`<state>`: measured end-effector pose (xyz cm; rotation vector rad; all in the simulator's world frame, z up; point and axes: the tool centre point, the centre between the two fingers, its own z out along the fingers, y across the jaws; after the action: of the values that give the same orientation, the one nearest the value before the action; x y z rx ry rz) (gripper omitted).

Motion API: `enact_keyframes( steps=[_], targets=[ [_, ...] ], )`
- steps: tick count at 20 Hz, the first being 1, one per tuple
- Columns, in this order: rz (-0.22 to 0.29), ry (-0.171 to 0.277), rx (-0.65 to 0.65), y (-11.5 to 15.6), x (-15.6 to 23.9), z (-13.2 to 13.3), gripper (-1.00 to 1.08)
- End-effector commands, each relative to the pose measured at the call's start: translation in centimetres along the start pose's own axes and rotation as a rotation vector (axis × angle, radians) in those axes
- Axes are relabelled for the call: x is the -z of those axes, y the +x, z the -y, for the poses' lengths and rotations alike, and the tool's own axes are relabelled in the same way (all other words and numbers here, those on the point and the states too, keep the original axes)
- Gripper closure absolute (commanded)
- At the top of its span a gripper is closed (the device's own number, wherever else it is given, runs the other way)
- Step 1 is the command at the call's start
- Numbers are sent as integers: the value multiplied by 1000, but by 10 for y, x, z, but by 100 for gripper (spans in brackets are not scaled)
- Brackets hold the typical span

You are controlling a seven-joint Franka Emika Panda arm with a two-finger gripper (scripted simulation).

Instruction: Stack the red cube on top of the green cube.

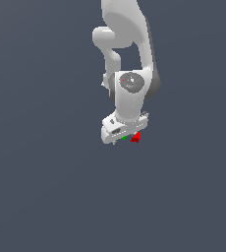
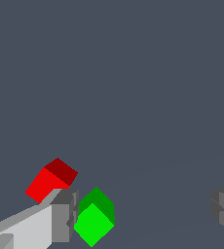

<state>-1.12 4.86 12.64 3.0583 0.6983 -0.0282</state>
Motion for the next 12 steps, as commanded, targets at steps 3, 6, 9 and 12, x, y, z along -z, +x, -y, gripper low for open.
enact_keyframes(
  steps=[3,6,9,12],
  targets=[
    [-4,-1,166,2,-10,20,-92],
    [-6,-2,276,1,-17,33,-92],
    [-8,-3,386,-1,-23,46,-92],
    [-10,-4,496,-5,-30,59,-92]
  ],
)
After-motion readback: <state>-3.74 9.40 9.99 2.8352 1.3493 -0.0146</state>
